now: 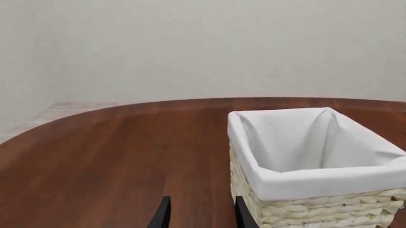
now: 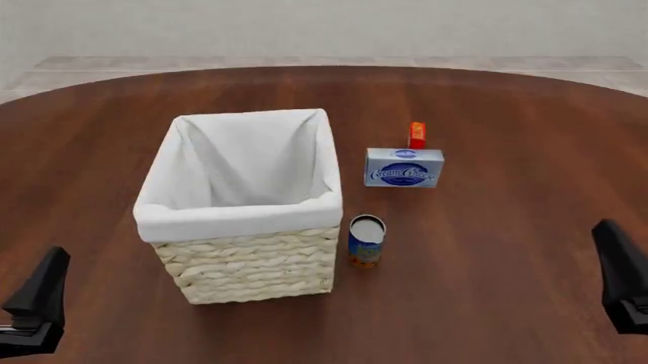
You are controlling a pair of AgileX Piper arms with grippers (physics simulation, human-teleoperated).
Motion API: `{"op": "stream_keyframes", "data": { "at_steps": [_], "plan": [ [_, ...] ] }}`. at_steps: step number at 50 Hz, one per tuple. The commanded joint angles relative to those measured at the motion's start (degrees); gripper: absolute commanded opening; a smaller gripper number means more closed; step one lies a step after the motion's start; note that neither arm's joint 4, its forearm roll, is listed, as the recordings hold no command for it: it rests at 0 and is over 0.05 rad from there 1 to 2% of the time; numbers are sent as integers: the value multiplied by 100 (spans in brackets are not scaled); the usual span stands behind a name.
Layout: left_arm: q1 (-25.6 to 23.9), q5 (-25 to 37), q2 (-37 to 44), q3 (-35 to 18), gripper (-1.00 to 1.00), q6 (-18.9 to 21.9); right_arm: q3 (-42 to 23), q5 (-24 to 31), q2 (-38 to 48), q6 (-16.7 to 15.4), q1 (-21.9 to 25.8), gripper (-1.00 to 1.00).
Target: Pick up the alphabet soup and put it in the basket.
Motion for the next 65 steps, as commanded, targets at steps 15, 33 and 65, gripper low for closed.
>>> {"op": "stream_keyframes", "data": {
  "at_steps": [15,33,65],
  "plan": [
    [-14,-25,-2,1,100,-13,-816,-196,1375,-399,571,100],
    [-23,-31,-2,1,100,-11,-1270,-144,2145,-595,1133,100],
    [-5,1,0,0,100,-63,-2204,-112,3693,-1247,1373,100]
  ]
}}
